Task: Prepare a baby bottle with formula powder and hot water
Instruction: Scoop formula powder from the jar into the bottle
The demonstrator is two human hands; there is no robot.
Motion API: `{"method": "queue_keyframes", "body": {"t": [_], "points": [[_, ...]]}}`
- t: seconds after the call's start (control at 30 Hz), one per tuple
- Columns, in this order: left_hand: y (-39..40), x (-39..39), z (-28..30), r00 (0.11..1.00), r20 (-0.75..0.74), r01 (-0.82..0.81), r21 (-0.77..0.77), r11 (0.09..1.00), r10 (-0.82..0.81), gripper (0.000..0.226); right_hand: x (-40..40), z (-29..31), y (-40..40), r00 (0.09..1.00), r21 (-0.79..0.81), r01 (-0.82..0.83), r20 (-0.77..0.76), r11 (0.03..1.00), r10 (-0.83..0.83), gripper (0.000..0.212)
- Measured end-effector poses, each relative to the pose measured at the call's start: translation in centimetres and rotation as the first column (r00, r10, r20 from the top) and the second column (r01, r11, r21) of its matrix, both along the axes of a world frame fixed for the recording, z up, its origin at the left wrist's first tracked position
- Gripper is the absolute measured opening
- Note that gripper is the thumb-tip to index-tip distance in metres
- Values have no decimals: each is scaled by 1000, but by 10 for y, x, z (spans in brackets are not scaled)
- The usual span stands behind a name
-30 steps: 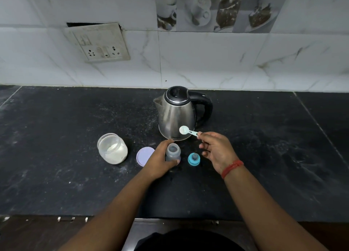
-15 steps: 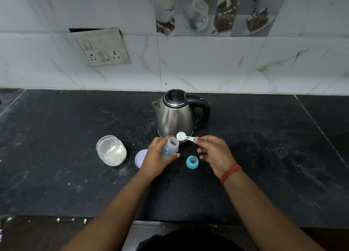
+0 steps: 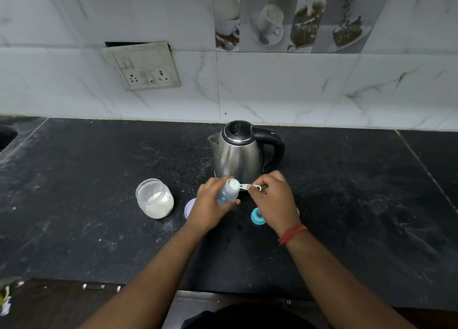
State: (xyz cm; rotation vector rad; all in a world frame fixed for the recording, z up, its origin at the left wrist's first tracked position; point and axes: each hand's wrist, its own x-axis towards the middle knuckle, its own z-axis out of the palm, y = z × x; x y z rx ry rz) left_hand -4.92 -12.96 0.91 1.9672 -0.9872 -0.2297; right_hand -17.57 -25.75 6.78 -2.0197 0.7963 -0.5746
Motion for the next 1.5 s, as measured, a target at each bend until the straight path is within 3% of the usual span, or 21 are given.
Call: {"method": "queue_keyframes", "body": {"t": [0.23,0.5,0.8,1.0,1.1,1.23,1.5], "points": [[1,1,8,1000,20,2,20,1000,-3,56,0,8,-5,987,-259,-155,-86,953,137,20],[-2,1,7,1000,25,16,37,999,-17,59,-1,20,-13,963,-293,-263,-144,919,229,14],[-3,-2,8,999,16,41,50,998,-42,59,-4,25,-20,960,-273,-264,-171,925,223,12],[-4,-5,1,994,-94,55,8,998,-53,55,-9,23,-24,982,-104,-181,-79,978,173,16],[-3,-9,-6,977,-214,8,-16,1000,-11,54,-13,22,-24,996,127,-91,-10,988,93,13],[-1,-11,-19,951,-309,-17,25,1000,24,49,-22,18,-24,999,410,-19,40,912,2,11],[-1,-13,-36,943,-332,6,105,994,30,52,-33,7,-26,993,509,54,60,859,-98,9]]}}
